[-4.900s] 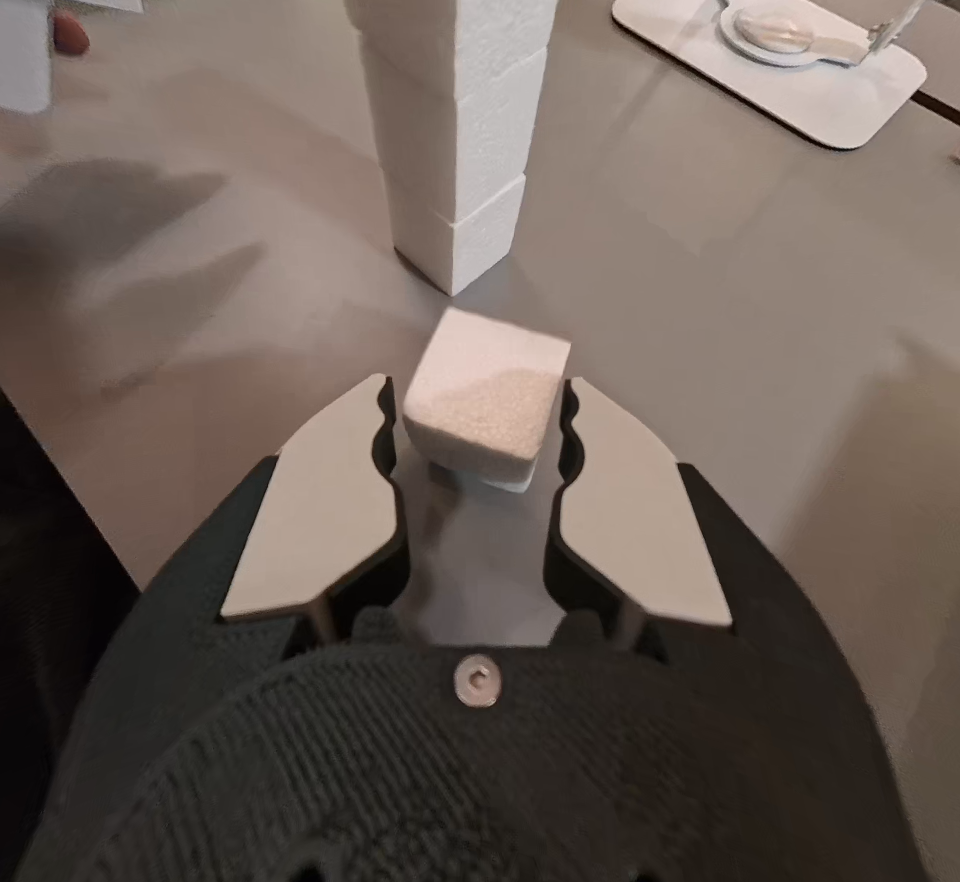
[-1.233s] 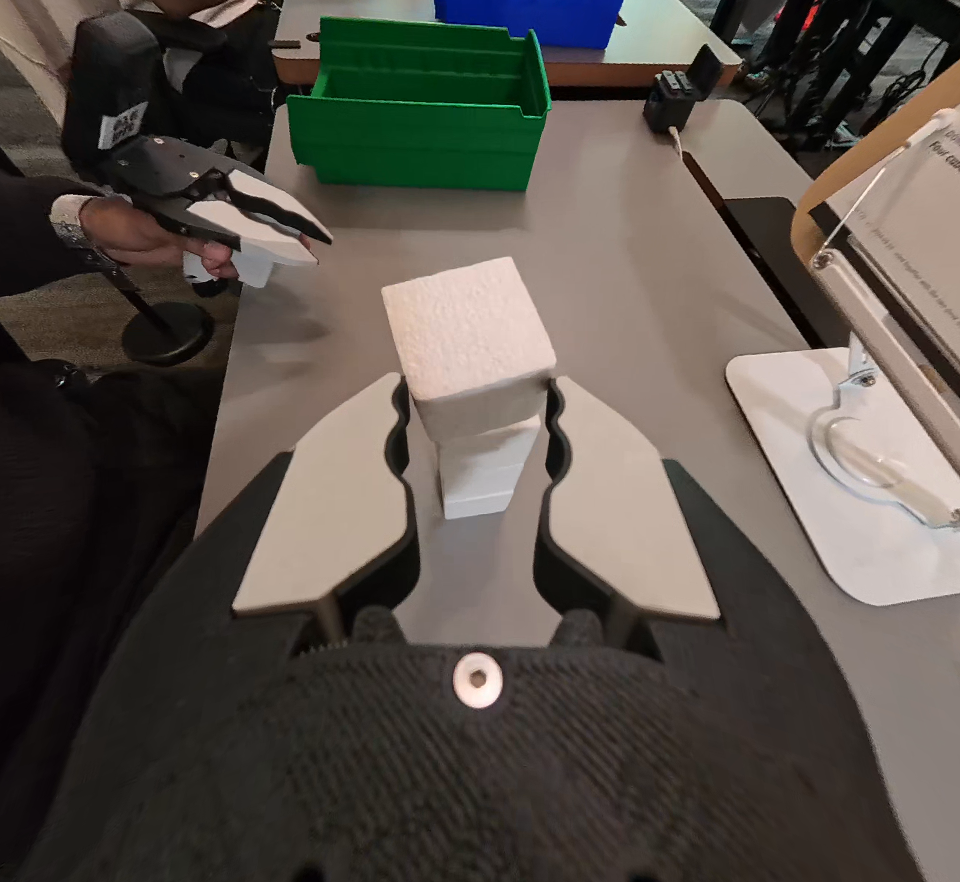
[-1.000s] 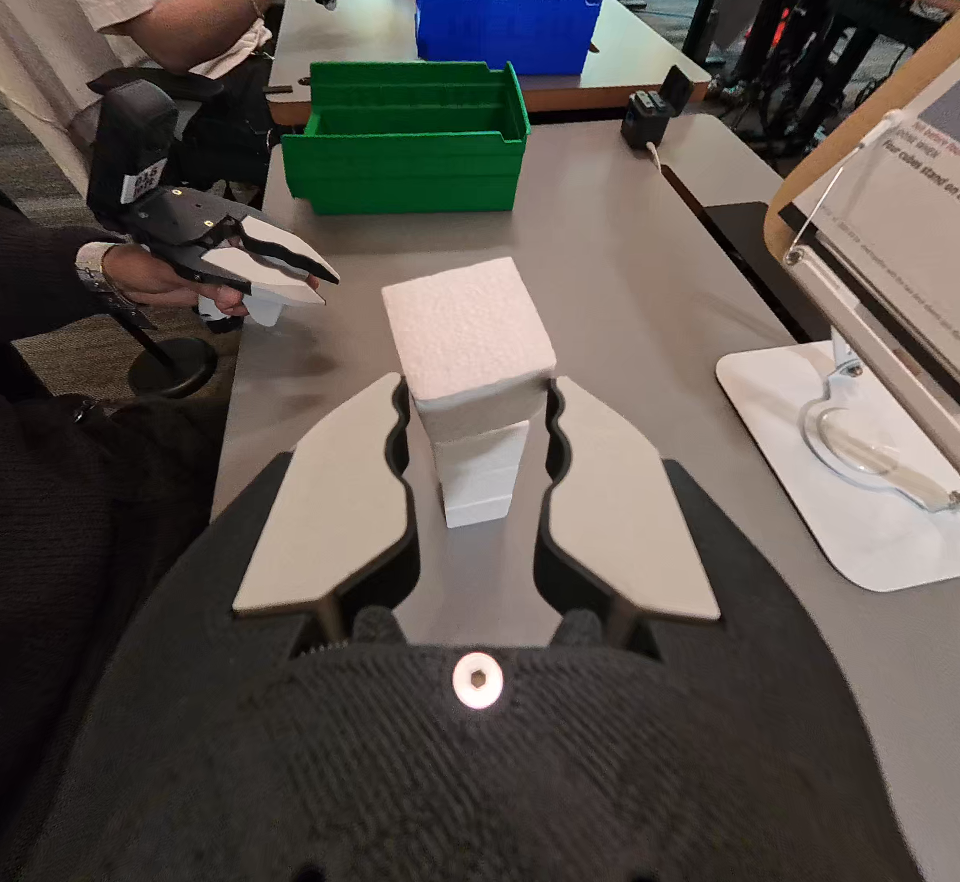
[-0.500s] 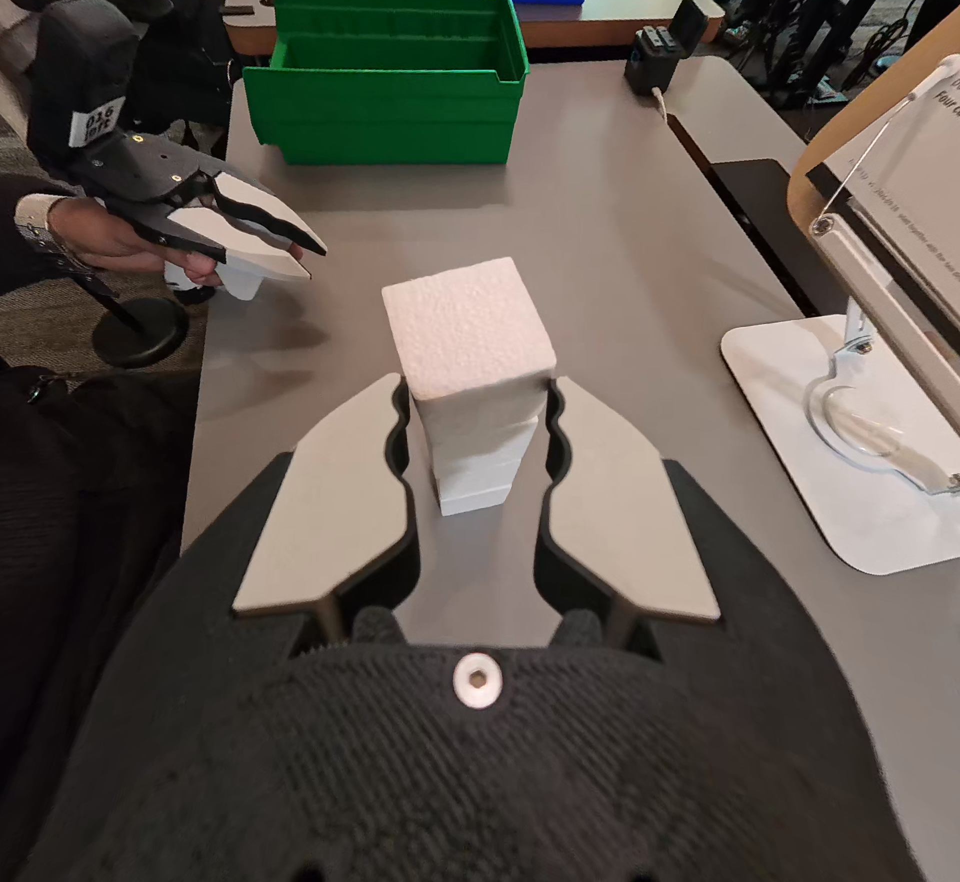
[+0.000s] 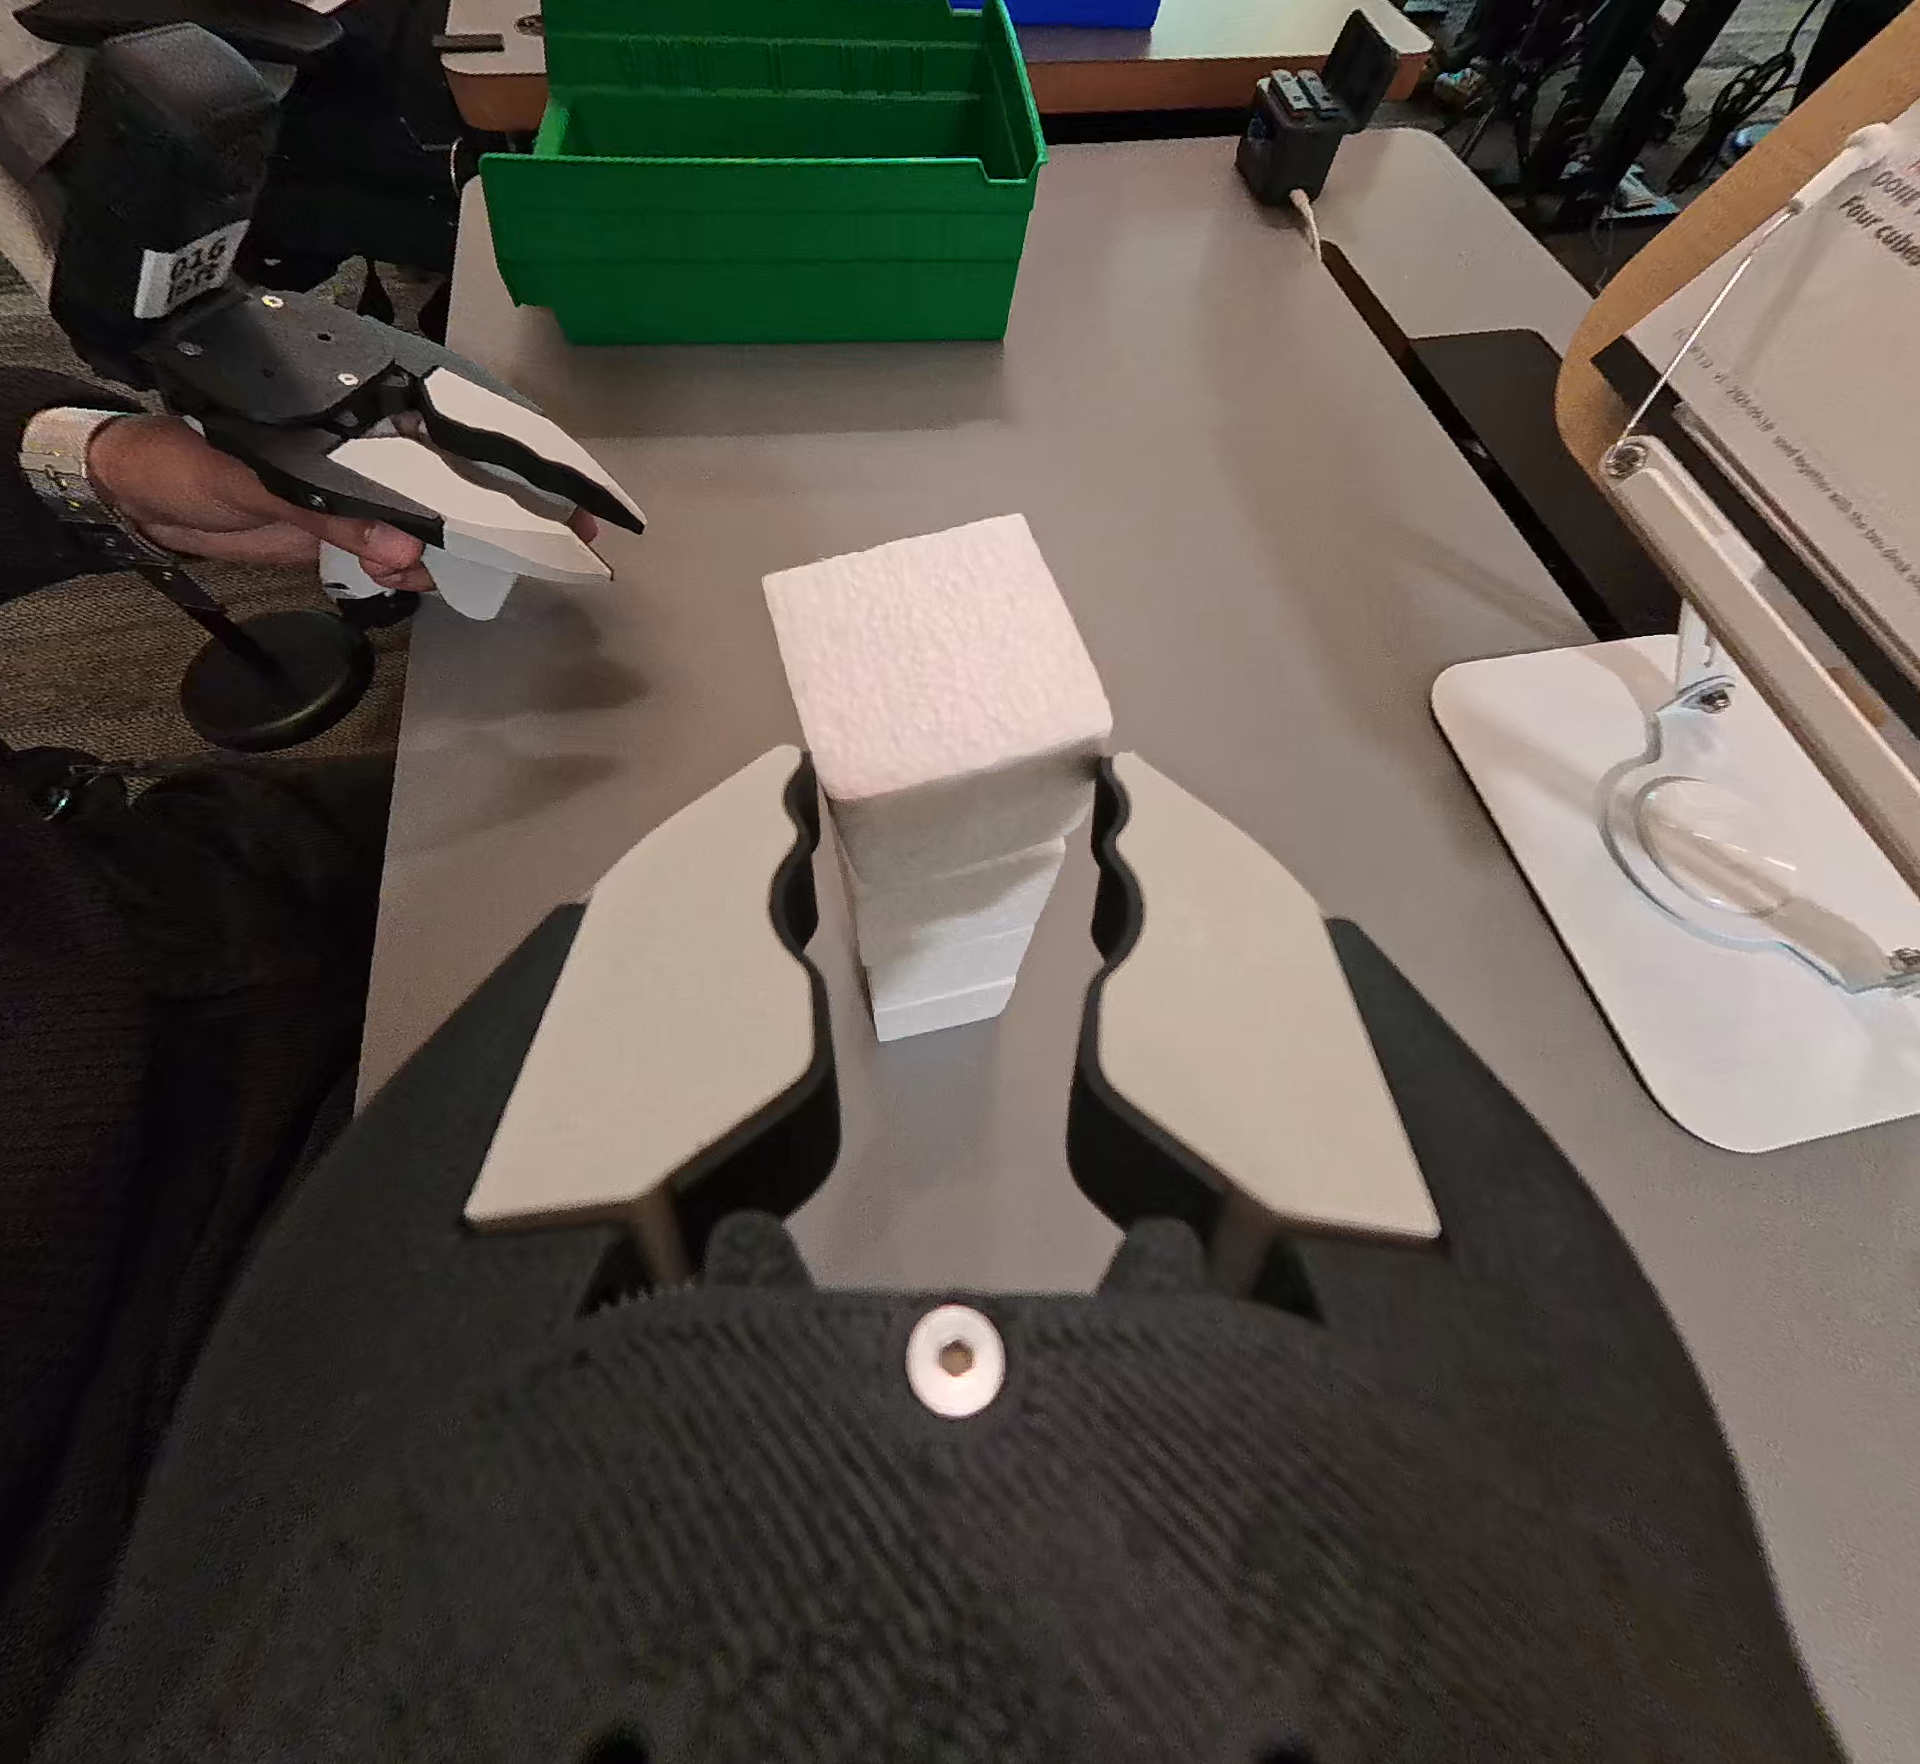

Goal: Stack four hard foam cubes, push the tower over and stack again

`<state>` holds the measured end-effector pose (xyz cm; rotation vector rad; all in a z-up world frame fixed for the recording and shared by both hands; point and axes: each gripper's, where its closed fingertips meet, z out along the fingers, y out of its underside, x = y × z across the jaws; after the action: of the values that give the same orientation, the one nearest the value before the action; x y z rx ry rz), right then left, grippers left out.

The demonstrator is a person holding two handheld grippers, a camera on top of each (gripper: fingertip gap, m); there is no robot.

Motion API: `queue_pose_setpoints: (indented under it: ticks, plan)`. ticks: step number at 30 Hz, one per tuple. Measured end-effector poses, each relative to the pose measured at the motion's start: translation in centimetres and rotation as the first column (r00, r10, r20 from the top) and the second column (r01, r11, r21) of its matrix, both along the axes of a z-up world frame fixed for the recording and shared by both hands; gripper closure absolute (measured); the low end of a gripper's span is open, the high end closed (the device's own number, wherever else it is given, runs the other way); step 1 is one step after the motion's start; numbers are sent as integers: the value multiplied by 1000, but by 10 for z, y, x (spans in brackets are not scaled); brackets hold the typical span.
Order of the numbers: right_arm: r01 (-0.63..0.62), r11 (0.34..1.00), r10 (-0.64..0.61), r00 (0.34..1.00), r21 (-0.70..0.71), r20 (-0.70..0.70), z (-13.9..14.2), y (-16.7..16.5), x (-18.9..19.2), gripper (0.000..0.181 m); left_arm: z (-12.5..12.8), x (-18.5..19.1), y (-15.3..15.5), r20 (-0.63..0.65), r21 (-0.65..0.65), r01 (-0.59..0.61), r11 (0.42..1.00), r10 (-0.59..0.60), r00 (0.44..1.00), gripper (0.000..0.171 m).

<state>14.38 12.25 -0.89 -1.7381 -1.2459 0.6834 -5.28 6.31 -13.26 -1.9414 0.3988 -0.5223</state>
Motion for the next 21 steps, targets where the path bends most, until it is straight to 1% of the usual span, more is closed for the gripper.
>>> queue_pose_setpoints:
  ticks: [11, 14, 16, 19, 21]
  plan:
    - [1, 1000, -1, 1000, 10, 6, -1, -1, -5, 129, 0, 0, 0, 0, -2, 0, 1000, 0, 1000, 140]
    - [16, 1000, -16, 1000, 19, 15, -1, 0, -3, 112, 0, -1, 0, 2, -3, -1, 1000, 1, 1000, 140]
    - [30, 999, -31, 1000, 31, 2, 4, 0, 0, 106, 0, -1, 0, 3, -4, -1, 1000, 1, 1000, 140]
    - [55, 998, -54, 997, 29, -63, 20, 0, 7, 109, 0, 0, 0, 2, -4, 2, 1000, -2, 1000, 140]
    - [108, 994, -106, 990, 15, -94, 27, 4, 17, 118, 0, 2, 1, 1, -4, 8, 1000, -8, 1000, 140]
